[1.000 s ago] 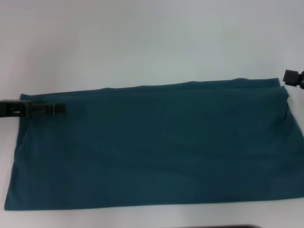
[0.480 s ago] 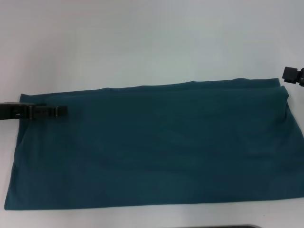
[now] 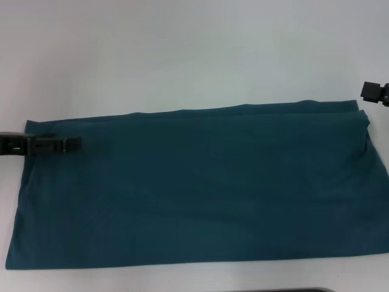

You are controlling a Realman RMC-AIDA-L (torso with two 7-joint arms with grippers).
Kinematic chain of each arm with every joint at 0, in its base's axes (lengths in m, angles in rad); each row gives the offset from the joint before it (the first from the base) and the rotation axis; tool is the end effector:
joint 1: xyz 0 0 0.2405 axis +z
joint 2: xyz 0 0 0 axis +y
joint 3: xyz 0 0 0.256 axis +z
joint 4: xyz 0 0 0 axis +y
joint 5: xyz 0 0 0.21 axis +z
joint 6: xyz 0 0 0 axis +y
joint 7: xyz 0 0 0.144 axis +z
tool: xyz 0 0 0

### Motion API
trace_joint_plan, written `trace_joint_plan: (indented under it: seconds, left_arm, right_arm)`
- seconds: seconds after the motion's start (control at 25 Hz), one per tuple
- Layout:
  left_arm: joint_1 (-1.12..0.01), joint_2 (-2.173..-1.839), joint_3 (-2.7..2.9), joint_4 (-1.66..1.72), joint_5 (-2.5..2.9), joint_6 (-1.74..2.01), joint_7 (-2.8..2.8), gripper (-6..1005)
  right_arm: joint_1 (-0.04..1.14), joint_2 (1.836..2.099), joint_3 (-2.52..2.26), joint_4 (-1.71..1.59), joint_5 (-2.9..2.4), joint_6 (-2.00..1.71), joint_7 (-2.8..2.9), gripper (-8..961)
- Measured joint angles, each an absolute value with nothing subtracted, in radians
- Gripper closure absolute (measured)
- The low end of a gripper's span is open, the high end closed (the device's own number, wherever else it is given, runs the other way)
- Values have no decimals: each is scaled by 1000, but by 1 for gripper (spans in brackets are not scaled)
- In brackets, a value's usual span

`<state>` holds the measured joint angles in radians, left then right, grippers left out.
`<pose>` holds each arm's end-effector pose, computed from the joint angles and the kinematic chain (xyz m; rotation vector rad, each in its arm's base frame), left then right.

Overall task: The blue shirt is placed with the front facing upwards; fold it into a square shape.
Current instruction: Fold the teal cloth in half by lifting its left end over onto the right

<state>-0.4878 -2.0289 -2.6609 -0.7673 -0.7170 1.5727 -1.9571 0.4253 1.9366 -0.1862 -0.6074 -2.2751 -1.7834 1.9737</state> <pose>-0.3345 0.3077 0.0416 -2.4259 -1.4867 -0.3292 0.3443 0.2773 0.0844 -2.2229 1.6584 0.9095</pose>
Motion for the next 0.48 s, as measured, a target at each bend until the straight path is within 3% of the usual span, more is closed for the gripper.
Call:
trace_joint_plan:
  seconds: [0.48]
  left_arm:
    - [-418, -2018, -2663, -861, -715, 1642, -1984, 67]
  right_arm:
    - [432, 1944, -192, -607, -2276, -1762, 1960, 483]
